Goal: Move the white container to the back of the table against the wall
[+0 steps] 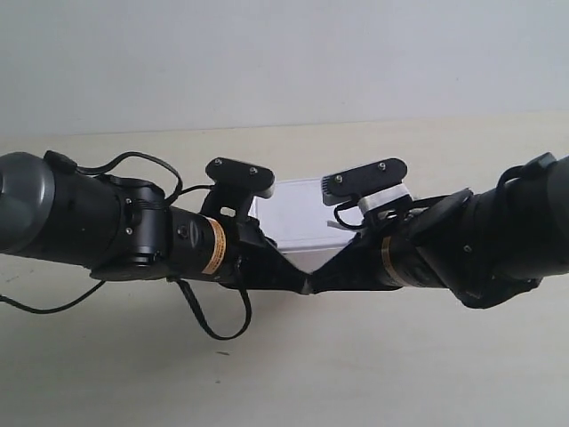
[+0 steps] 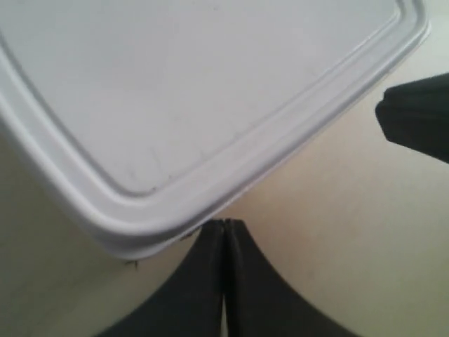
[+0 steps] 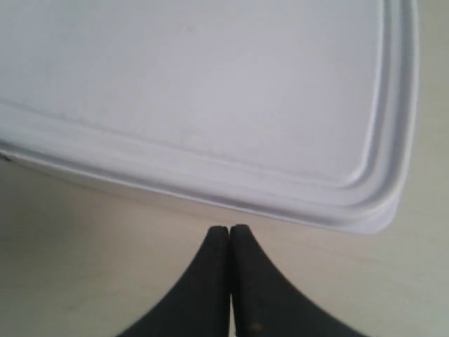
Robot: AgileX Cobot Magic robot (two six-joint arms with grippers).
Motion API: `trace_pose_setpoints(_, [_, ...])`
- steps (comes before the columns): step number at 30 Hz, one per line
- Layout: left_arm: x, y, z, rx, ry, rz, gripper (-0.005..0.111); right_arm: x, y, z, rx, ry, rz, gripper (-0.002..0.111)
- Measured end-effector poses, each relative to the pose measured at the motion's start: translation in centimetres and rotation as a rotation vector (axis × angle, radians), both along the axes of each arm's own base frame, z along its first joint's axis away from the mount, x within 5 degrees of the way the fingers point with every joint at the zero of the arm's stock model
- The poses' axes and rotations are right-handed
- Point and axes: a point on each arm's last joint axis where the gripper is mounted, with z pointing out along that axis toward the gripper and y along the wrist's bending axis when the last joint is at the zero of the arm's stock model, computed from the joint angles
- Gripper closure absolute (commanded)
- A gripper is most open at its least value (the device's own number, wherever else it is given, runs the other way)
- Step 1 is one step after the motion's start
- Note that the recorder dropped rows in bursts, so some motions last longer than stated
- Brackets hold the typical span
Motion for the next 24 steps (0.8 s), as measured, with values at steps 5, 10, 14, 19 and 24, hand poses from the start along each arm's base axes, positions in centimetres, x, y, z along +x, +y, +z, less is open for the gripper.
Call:
trace_pose_setpoints(5, [0.7,1.0,-1.1,-0.005,0.024,0.032,0.107,0.2,-0.5,-0.4,-0.075,-0.010,-0.010,0.108])
trace_pose_setpoints(10, [1.7,1.4,-0.8,-0.034,0.012,0.057,0.107,0.8,-0.4,-0.3,-0.117,-0.012,-0.008,0.108])
trace_pose_setpoints(14, [2.2,1.3,-0.3,-0.047,-0.005,0.061,0.107,1.4,-0.1,0.3,-0.142,-0.026,0.009,0.108])
trace_pose_setpoints(19, [2.8,1.0,0.4,-0.062,-0.028,0.063,0.107,1.9,-0.1,0.8,-0.191,-0.050,0.019,0.108])
trace_pose_setpoints(24, [3.2,0.8,0.1,-0.050,-0.026,0.071,0.107,2.5,0.1,-0.2,-0.248,-0.038,0.031,0.108])
